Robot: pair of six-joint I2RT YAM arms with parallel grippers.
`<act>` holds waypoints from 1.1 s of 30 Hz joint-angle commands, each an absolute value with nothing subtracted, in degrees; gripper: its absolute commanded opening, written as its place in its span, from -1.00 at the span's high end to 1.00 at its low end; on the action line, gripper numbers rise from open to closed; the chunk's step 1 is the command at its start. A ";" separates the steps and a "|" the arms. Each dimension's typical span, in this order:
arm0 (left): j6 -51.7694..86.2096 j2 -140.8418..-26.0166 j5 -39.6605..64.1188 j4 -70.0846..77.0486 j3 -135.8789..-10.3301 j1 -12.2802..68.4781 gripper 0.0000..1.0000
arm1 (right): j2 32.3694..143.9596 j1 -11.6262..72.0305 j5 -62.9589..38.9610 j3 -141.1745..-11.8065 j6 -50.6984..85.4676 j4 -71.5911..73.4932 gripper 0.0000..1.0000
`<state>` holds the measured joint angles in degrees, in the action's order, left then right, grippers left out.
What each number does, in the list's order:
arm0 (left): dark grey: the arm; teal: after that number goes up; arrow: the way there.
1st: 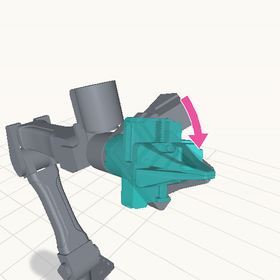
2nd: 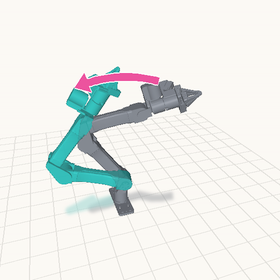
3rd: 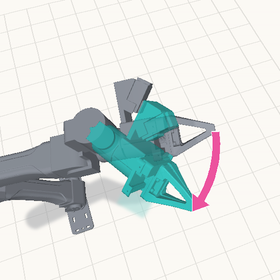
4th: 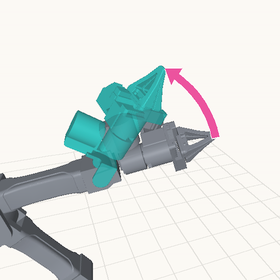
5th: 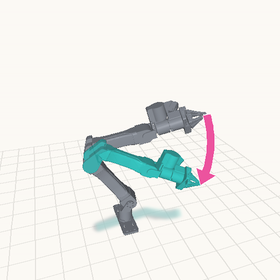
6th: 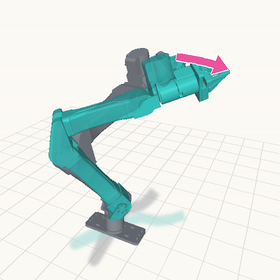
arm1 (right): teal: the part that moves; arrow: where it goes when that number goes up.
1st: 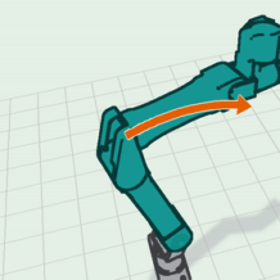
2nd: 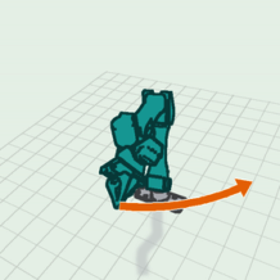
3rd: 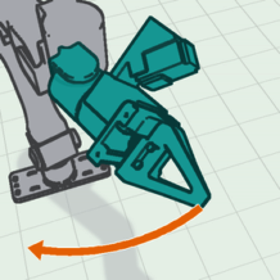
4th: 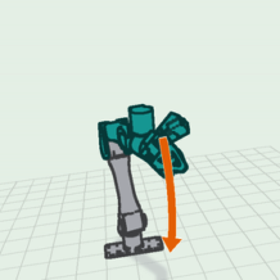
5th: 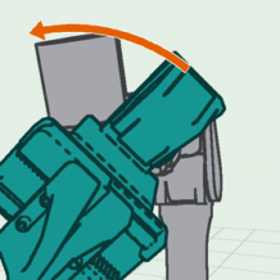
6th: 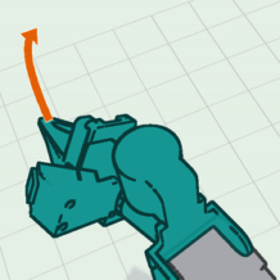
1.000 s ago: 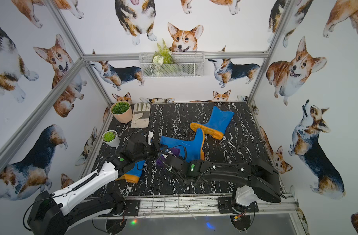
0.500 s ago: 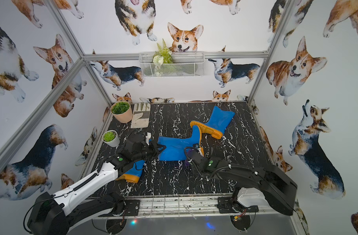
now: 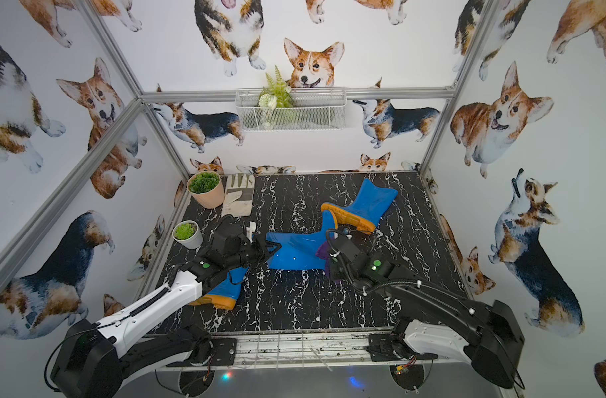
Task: Wipe the rubber boots with a cloth
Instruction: Wipe the dirt off the rubber boot.
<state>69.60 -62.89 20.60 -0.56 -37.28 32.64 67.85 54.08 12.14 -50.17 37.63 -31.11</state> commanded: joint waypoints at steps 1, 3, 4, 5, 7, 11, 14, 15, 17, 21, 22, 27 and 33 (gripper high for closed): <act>67.38 -63.17 22.38 -2.03 -38.46 32.43 1.00 | 79.46 56.04 6.37 -58.06 32.61 -27.79 1.00; 65.26 -63.07 23.28 -4.82 -39.25 32.19 1.00 | 84.49 56.16 6.14 -61.67 32.02 -31.21 1.00; 64.15 -62.74 23.69 -6.09 -39.36 31.96 1.00 | 86.08 56.11 7.17 -62.12 31.86 -32.62 1.00; 63.25 -62.36 24.04 -7.05 -39.24 31.62 1.00 | 86.74 55.59 7.60 -61.92 32.02 -33.62 1.00; 61.07 -61.39 24.79 -9.50 -39.04 30.59 1.00 | 86.23 52.93 6.56 -59.49 33.27 -34.94 1.00; 51.73 -63.18 30.93 -17.87 -42.64 27.16 1.00 | 76.79 39.94 0.97 -48.46 35.92 -37.01 1.00; 40.23 -66.48 32.48 -27.80 -50.53 26.67 1.00 | 66.69 32.95 1.21 -45.49 34.37 -41.10 1.00; 36.49 -67.49 32.58 -30.68 -53.27 26.64 1.00 | 63.75 31.60 1.90 -46.12 33.82 -42.85 1.00; 30.28 -69.35 33.58 -34.75 -57.37 26.63 1.00 | 60.48 30.82 3.73 -49.28 32.78 -45.92 1.00; 18.83 -73.21 37.77 -42.20 -64.92 26.72 1.00 | 66.43 30.84 1.59 -60.89 29.52 -51.54 1.00; 16.19 -73.54 37.82 -43.76 -66.41 26.81 1.00 | 69.24 30.85 -0.67 -64.13 28.42 -52.71 1.00; 8.45 -73.88 34.06 -48.42 -70.96 27.16 1.00 | 82.20 32.81 -12.16 -78.95 24.08 -57.43 1.00; 8.11 -75.15 30.94 -47.83 -70.79 27.42 1.00 | 102.47 43.68 -15.13 -100.30 14.85 -67.66 1.00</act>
